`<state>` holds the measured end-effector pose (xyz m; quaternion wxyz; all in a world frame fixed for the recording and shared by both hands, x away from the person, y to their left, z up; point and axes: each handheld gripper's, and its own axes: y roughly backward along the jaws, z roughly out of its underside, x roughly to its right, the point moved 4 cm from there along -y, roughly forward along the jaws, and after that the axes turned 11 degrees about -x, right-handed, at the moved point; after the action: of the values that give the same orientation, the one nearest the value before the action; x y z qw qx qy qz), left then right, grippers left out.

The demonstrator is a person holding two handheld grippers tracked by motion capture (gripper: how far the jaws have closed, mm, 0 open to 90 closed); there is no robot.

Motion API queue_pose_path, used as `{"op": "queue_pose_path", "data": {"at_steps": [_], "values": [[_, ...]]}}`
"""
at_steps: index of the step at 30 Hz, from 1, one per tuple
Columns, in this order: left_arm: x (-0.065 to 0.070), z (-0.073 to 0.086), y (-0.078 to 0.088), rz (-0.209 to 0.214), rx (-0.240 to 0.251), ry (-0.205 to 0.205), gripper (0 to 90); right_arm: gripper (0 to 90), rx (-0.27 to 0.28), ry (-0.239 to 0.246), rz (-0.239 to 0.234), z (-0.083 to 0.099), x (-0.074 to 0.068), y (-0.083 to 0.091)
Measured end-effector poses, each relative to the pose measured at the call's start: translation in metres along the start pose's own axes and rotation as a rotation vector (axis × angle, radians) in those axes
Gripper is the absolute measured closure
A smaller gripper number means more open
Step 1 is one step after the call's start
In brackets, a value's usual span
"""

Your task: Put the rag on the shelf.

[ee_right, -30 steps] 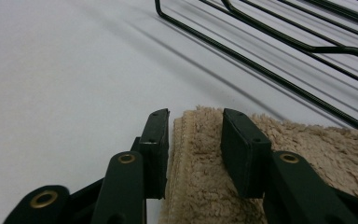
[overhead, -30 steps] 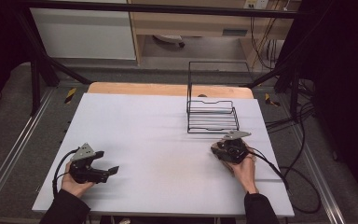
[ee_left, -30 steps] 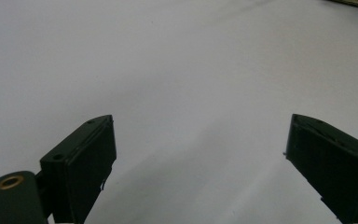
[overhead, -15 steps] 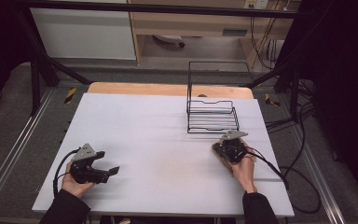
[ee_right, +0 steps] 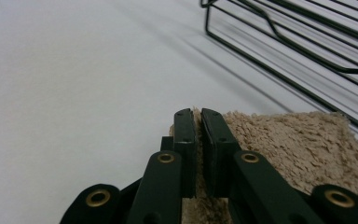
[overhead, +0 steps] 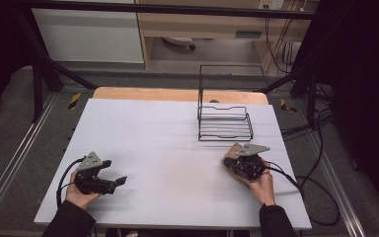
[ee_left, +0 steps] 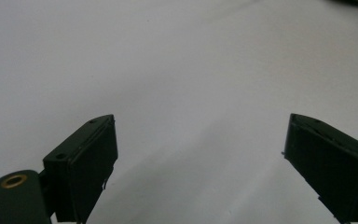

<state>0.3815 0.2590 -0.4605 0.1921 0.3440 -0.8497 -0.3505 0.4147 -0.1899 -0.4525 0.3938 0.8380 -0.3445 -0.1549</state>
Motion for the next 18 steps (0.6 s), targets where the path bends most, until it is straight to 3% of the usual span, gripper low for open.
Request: {"op": "queue_pose_path", "data": {"at_steps": [9, 18], "values": [[0.0, 0.0, 0.001, -0.002, 0.0, 0.0, 9.2, 85.1, 0.016, 0.077, -0.097, -0.01, -0.032, 0.0], [0.0, 0.0, 0.001, -0.002, -0.004, 0.001, 9.2, 84.9, 0.009, 0.11, -0.181, -0.012, -0.06, -0.003]]}}
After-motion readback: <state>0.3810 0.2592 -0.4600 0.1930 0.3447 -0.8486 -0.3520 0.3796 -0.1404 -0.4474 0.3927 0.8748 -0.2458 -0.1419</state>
